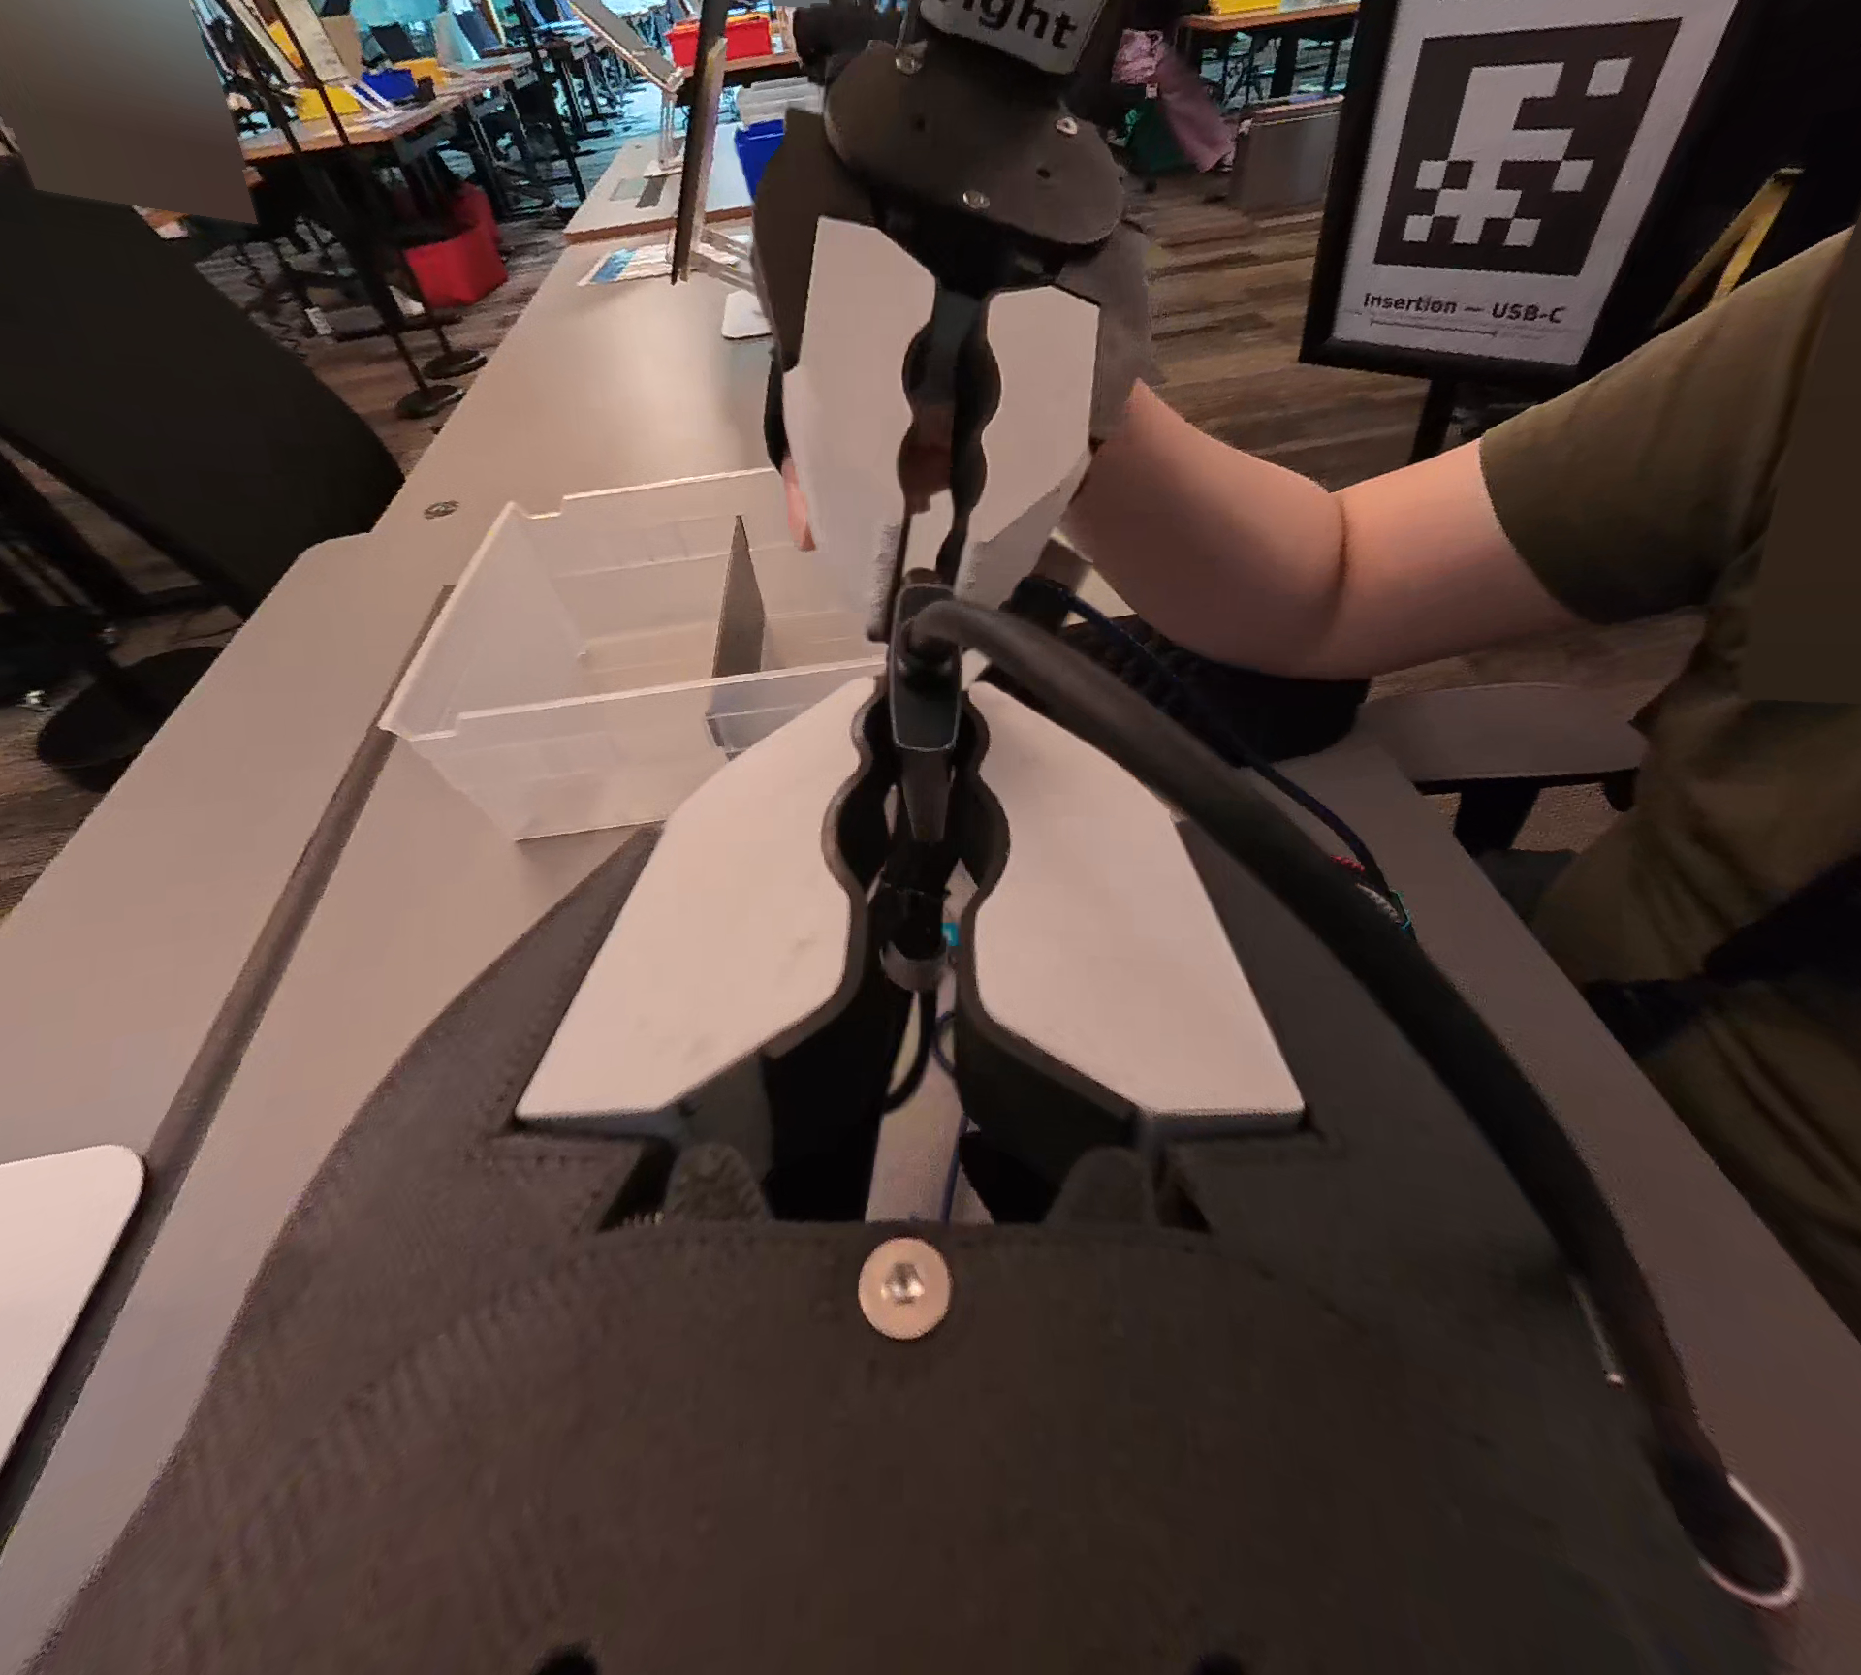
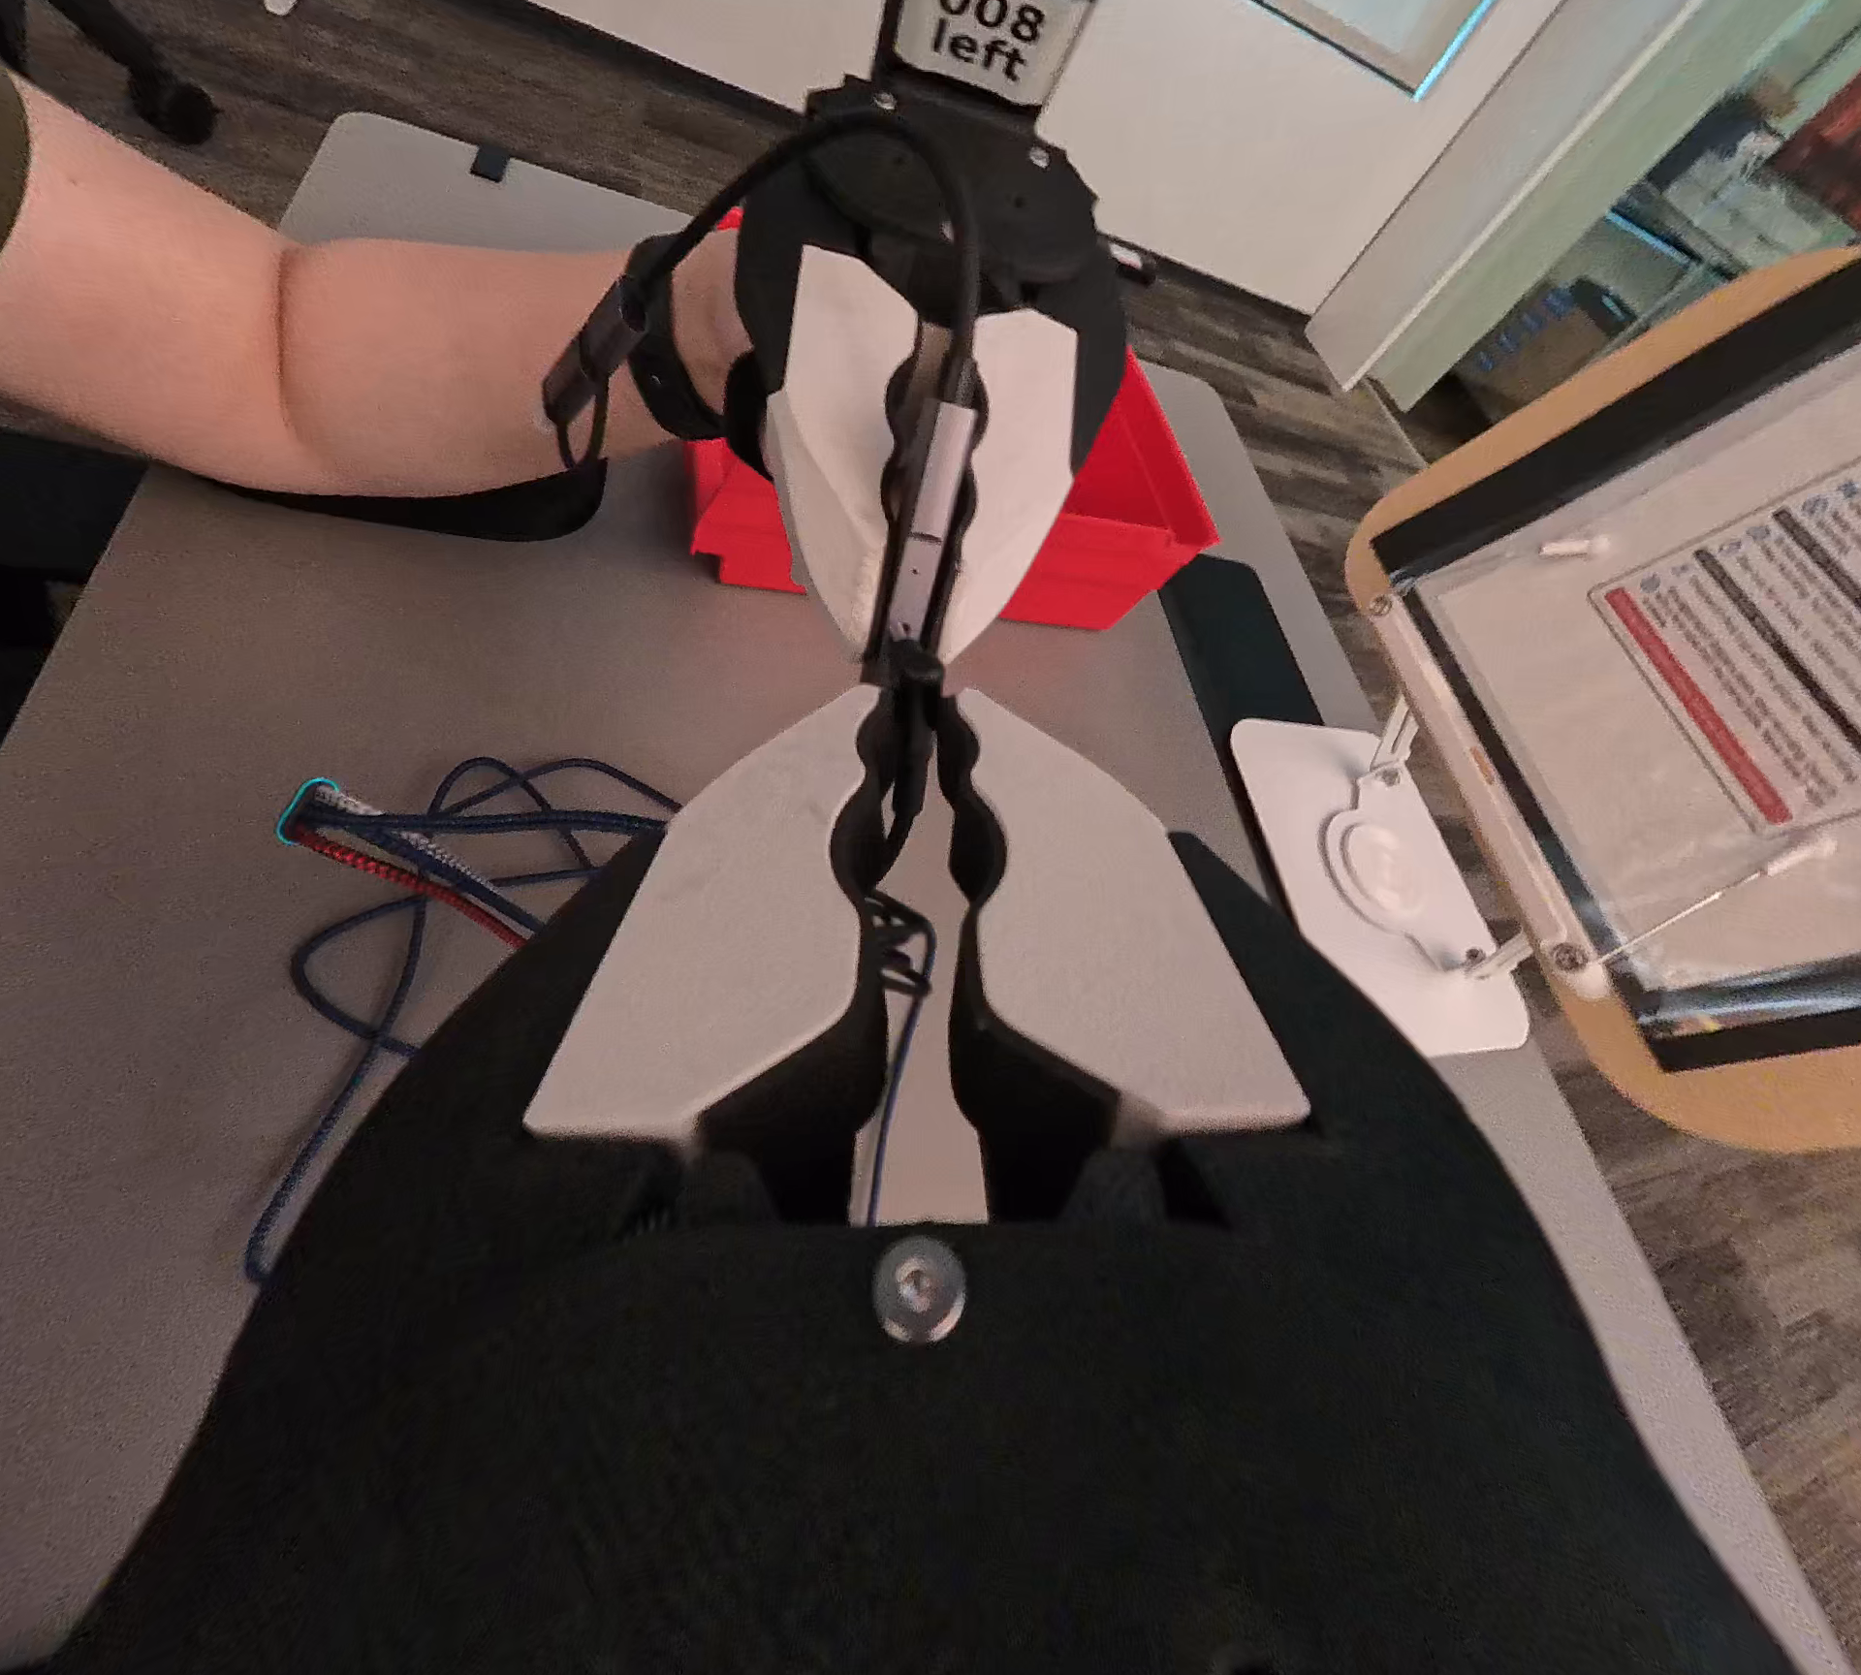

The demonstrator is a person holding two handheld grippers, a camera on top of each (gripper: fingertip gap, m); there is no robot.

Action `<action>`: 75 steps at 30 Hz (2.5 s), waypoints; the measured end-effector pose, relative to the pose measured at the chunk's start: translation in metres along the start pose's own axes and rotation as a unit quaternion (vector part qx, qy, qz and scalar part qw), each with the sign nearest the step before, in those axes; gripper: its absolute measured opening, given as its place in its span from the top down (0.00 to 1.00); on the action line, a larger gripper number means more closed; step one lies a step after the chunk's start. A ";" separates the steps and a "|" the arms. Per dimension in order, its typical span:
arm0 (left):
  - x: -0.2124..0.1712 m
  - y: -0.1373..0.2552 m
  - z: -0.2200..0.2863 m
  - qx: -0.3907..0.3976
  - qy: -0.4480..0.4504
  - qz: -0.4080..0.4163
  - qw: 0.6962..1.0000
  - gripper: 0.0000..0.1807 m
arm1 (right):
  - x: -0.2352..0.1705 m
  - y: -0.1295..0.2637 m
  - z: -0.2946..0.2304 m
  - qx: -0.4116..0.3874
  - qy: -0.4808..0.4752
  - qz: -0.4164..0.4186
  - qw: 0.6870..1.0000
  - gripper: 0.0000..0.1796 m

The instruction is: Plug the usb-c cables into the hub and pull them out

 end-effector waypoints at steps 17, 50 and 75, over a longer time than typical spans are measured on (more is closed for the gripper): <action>0.000 -0.007 0.001 0.055 0.021 -0.097 0.994 0.95 | -0.010 -0.009 0.007 0.007 -0.080 -0.056 0.995 0.95; -0.005 -0.030 0.011 0.103 -0.057 -0.209 0.971 0.95 | -0.015 -0.020 -0.002 -0.023 -0.078 -0.192 0.978 0.95; 0.009 -0.006 0.004 0.116 0.012 -0.085 0.989 0.95 | -0.019 -0.016 0.020 0.035 -0.170 0.003 0.985 0.96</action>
Point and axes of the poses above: each gripper's, where its closed fingertips meet, y back along the fingers, x out of its top, z = x × y across the jaws, the point moved 10 cm from there along y, back along the fingers, and after that the axes turned 2 degrees about -y, right-handed, at the moved point
